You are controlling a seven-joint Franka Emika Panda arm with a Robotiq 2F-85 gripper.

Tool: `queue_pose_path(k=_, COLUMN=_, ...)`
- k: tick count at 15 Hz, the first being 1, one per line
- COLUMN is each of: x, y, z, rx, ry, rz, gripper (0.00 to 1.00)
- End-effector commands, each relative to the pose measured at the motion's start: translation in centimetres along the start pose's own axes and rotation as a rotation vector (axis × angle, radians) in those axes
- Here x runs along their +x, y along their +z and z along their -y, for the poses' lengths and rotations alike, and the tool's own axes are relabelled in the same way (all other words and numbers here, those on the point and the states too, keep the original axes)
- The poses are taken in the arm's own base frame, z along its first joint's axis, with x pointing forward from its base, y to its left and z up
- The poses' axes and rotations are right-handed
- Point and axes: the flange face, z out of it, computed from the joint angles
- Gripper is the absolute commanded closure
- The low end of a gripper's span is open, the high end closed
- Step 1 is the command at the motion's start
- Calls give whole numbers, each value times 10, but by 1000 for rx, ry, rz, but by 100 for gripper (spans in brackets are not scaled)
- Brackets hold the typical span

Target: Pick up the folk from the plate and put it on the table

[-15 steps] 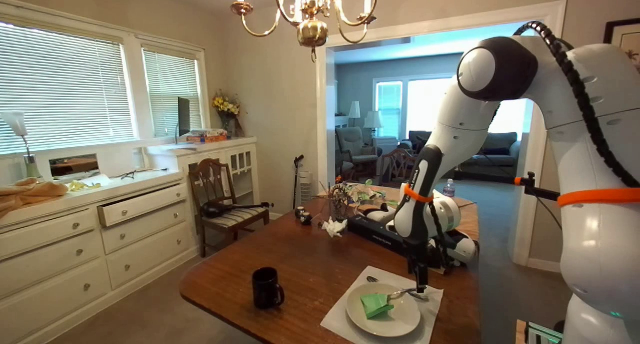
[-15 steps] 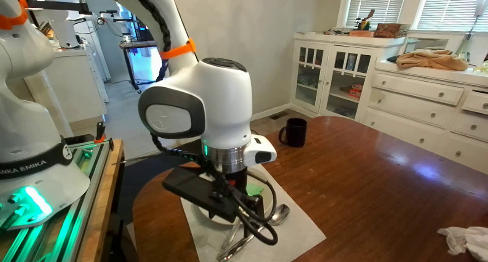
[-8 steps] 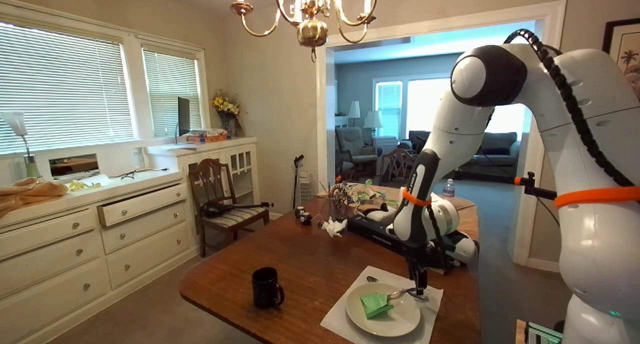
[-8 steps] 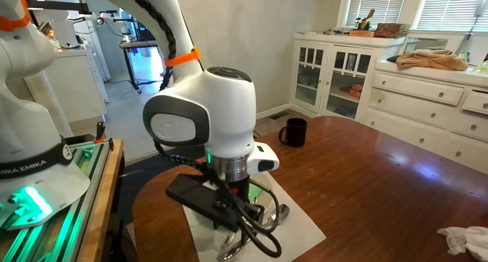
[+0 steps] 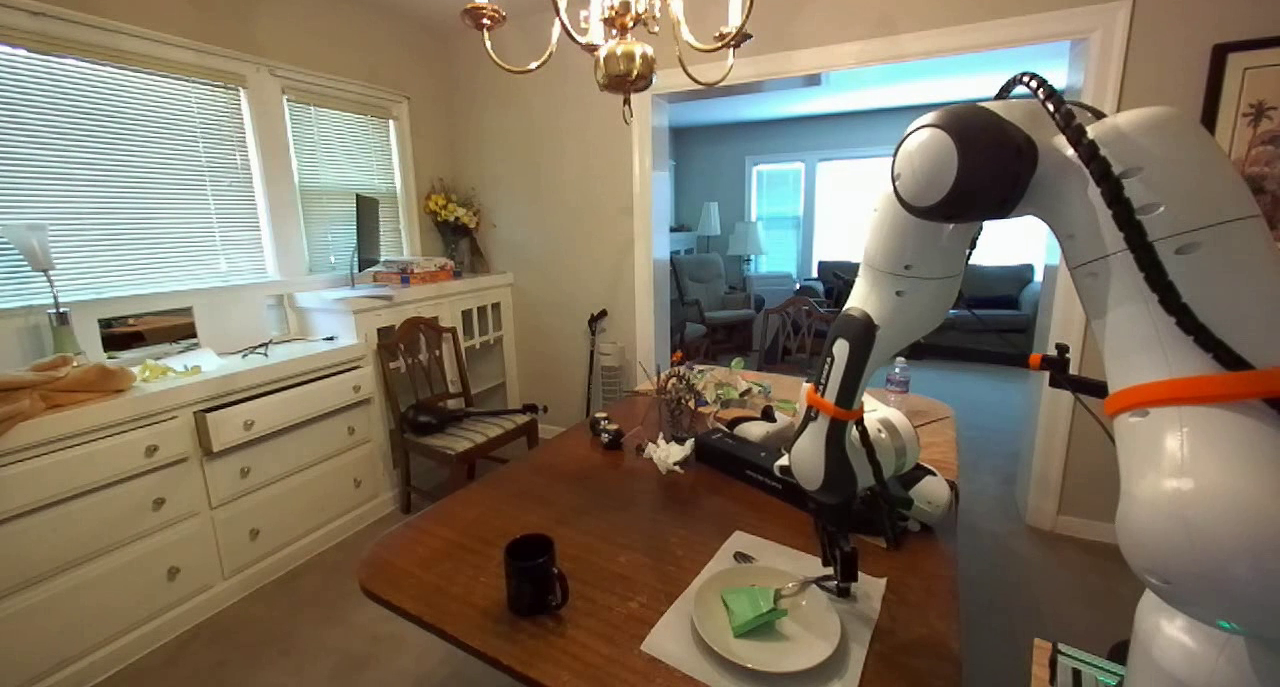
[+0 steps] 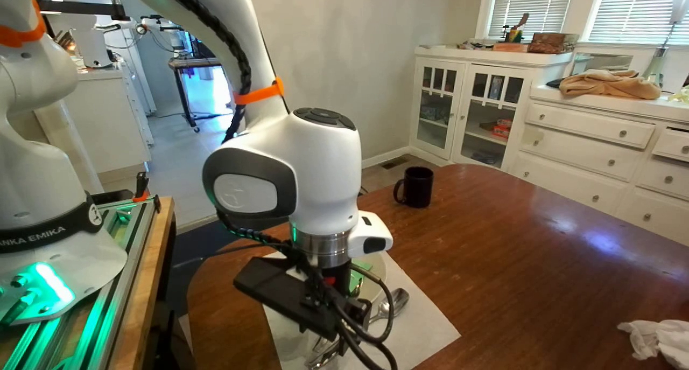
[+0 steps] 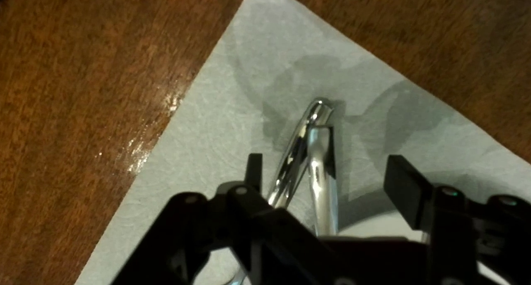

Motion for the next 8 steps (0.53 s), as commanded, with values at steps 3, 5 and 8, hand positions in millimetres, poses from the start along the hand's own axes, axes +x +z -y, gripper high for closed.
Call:
queue_pose_path(k=3, x=5, y=9, z=-1, rx=-29, ry=-11, rz=-22, gripper=54)
queue_pose_path(k=5, x=6, y=9, z=-1, rx=-41, ry=-13, rz=-32, gripper=60)
queue_pose_path(k=8, x=7, y=9, z=-1, rx=-49, ry=-12, rz=-44, gripper=65)
